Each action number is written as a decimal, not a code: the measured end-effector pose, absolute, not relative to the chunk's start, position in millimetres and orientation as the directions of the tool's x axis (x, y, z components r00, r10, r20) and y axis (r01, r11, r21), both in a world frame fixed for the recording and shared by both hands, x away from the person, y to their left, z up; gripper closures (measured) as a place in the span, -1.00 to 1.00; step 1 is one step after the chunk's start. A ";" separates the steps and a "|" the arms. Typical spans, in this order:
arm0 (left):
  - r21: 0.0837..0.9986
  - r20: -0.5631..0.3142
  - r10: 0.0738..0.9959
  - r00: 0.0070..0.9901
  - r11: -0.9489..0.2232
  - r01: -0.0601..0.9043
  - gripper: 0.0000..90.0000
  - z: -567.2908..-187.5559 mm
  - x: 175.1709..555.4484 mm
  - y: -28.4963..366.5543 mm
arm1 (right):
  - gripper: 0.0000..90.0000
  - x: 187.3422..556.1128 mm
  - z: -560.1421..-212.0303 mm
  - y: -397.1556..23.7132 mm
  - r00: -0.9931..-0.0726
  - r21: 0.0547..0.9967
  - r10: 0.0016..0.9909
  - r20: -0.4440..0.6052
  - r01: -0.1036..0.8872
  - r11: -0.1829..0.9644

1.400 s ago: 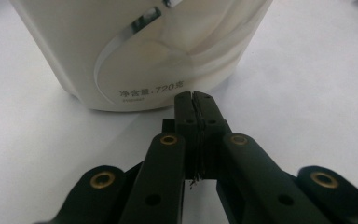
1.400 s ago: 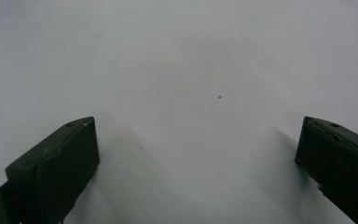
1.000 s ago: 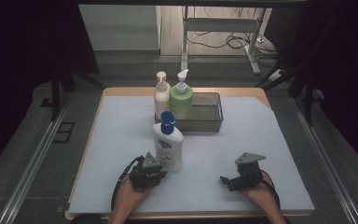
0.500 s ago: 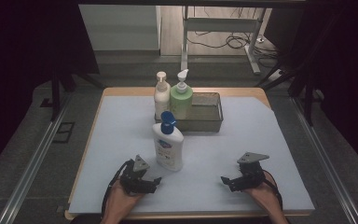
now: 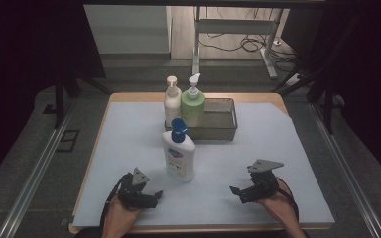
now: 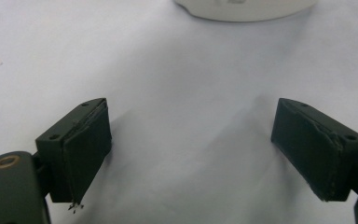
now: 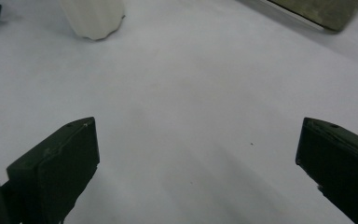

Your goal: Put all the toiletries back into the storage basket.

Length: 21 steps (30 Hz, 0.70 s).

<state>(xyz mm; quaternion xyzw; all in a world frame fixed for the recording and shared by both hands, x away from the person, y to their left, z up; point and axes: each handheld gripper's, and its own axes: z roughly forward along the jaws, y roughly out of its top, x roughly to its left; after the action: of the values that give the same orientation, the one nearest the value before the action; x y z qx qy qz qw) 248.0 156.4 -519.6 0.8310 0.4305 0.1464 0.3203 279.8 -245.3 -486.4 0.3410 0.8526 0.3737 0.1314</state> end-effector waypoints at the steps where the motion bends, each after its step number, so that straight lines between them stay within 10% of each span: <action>1: 0.663 -0.036 0.811 0.584 -0.418 0.621 -0.73 -520.0 247.9 157.2 | -1.00 279.7 -485.8 -244.3 -0.734 0.726 0.678 0.033 0.484 0.488; 21: 0.684 -0.032 0.817 0.576 -0.402 0.608 -0.73 -523.4 246.2 158.0 | -1.00 286.5 -455.9 -202.5 -0.811 0.733 0.584 0.027 0.413 0.541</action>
<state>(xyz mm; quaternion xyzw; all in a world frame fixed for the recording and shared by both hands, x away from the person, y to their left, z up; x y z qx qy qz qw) 246.2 158.0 -523.4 0.8225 0.4333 0.1565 0.3337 286.5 -202.5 -455.9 0.2864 0.8706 0.3842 0.1111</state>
